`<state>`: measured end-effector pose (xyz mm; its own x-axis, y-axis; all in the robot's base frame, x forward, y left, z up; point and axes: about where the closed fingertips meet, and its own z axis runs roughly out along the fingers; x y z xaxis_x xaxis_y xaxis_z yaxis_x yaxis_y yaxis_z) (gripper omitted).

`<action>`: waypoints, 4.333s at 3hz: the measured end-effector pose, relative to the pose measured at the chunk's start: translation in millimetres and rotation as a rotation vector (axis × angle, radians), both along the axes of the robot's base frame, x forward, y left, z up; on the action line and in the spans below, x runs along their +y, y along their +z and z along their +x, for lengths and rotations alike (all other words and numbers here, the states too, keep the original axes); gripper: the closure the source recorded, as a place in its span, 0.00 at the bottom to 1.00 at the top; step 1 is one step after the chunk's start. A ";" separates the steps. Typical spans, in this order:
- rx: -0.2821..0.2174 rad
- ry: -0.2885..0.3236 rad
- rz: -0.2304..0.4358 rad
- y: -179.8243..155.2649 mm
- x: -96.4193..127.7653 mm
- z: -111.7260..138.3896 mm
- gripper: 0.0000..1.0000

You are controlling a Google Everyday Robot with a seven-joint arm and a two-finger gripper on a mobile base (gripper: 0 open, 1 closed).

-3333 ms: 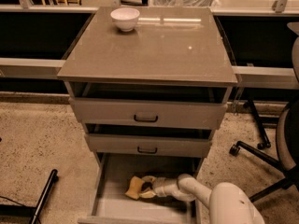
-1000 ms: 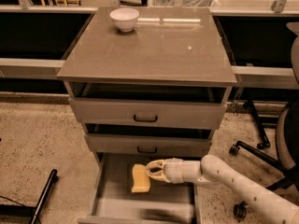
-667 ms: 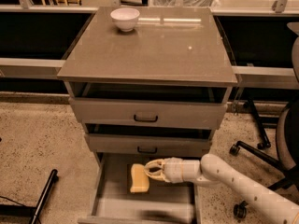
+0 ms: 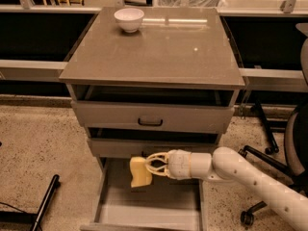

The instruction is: Pick sponge from bottom drawer and place on counter

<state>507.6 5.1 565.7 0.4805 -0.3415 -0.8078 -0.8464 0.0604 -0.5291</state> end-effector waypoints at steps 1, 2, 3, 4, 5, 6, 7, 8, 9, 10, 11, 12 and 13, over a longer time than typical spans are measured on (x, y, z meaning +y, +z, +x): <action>-0.191 0.007 -0.071 89.6 4.0 -53.3 1.00; -0.269 0.006 -0.197 136.0 1.3 -91.0 1.00; -0.289 0.007 -0.183 142.0 3.1 -88.2 1.00; -0.421 0.013 -0.092 183.4 13.9 -70.5 1.00; -0.547 -0.069 -0.064 243.3 5.8 -57.6 1.00; -0.573 -0.181 -0.174 256.4 -2.5 -45.5 1.00; -0.605 -0.206 -0.204 269.3 0.0 -39.4 1.00; -0.601 -0.199 -0.197 267.4 0.5 -40.7 1.00; -0.606 -0.199 -0.179 269.7 3.2 -38.3 1.00; -0.590 -0.205 -0.091 284.7 6.9 -13.8 1.00; -0.584 -0.228 0.009 310.9 4.3 33.6 1.00; -0.620 -0.267 0.132 351.8 -2.3 78.8 1.00; -0.611 -0.358 0.240 391.4 -19.5 114.4 1.00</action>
Offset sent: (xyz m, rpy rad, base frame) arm -0.1260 -0.0040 0.1713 -0.3002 -0.3091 0.0019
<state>622.0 -14.4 957.1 0.7600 -0.4094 -0.5047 -0.3128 0.4502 -0.8363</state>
